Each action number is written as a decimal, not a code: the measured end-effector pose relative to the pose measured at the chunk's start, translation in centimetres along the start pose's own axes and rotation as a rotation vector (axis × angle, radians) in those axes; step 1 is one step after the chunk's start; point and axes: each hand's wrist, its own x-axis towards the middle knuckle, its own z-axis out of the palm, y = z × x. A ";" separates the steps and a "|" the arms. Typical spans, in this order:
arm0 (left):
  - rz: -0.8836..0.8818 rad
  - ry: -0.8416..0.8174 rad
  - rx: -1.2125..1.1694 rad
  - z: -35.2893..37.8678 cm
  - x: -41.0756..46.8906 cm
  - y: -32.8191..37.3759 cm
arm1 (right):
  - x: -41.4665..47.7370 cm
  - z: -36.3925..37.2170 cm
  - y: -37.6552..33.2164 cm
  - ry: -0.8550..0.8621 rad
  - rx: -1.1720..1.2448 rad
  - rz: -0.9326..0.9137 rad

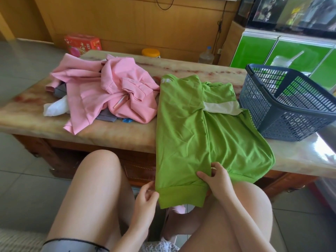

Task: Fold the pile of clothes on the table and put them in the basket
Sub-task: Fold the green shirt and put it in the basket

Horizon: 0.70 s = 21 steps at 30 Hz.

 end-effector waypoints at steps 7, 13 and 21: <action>-0.090 -0.192 -0.032 0.7 0.8 0.9 | 0.3 -0.1 0.5 -0.043 -0.074 0.035; 0.031 -0.097 0.122 0.0 1.5 -0.4 | 0.3 -0.4 0.6 -0.041 -0.122 0.003; -0.142 -0.107 -0.161 -0.3 1.6 0.3 | 0.3 -0.4 0.5 -0.025 -0.148 0.003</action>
